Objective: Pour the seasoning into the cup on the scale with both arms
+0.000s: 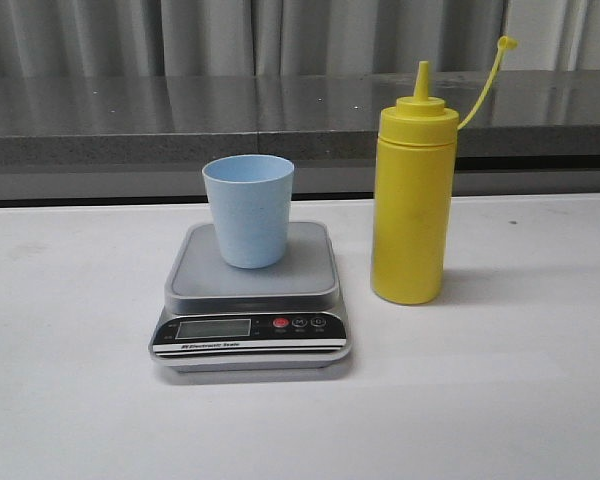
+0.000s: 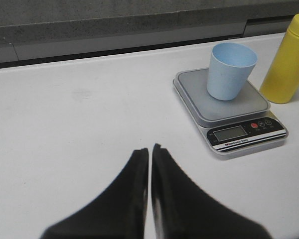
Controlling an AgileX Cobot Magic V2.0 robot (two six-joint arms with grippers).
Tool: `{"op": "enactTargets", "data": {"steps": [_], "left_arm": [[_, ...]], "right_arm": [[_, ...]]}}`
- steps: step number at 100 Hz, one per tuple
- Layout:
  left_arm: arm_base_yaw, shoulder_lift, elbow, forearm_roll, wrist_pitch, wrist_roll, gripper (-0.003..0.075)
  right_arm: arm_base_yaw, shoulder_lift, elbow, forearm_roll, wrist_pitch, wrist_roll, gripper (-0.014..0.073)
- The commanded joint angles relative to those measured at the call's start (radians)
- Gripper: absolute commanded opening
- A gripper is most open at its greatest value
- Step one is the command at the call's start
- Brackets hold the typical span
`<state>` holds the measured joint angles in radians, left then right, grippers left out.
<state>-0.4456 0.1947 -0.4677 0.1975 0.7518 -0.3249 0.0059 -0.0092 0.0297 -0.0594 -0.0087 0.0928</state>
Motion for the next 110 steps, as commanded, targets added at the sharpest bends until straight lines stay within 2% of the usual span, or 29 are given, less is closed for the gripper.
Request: {"op": "enactTargets", "data": {"steps": [1,8,16,28,35,41,50,68,89,99,110], "left_arm": [[0.005,0.012,-0.024,0.014,-0.082,-0.013,0.001],[0.024,0.012,-0.016,0.031,-0.084,-0.074,0.001],[0.073,0.012,0.002,0.035,-0.112,-0.079,0.001],[0.176,0.012,0.055,0.036,-0.243,-0.075,0.001],[0.239,0.012,0.095,0.031,-0.348,-0.04,0.001],[0.3,0.012,0.134,-0.01,-0.442,0.042,0.001],[0.358,0.0,0.177,-0.055,-0.501,0.138,0.001],[0.444,-0.043,0.288,-0.073,-0.63,0.166,0.001],[0.485,-0.14,0.44,-0.111,-0.686,0.19,0.001],[0.499,-0.202,0.499,-0.164,-0.686,0.265,0.001],[0.501,-0.23,0.516,-0.177,-0.64,0.27,0.001]], "right_arm": [[-0.007,-0.016,-0.002,-0.011,-0.073,0.002,-0.0067],[-0.007,-0.016,-0.002,-0.011,-0.073,0.002,-0.0067],[-0.007,-0.016,-0.002,-0.011,-0.073,0.002,-0.0067],[-0.007,-0.016,-0.002,-0.011,-0.073,0.002,-0.0067],[-0.007,-0.016,-0.002,-0.011,-0.073,0.002,-0.0067],[-0.007,-0.016,-0.002,-0.011,-0.073,0.002,-0.0067],[-0.007,-0.016,-0.002,-0.011,-0.073,0.002,-0.0067],[-0.007,-0.016,-0.002,-0.011,-0.073,0.002,-0.0067],[-0.007,-0.016,-0.002,-0.011,-0.073,0.002,-0.0067],[-0.007,-0.016,-0.002,-0.011,-0.073,0.002,-0.0067],[-0.007,-0.016,-0.002,-0.011,-0.073,0.002,-0.0067]]}}
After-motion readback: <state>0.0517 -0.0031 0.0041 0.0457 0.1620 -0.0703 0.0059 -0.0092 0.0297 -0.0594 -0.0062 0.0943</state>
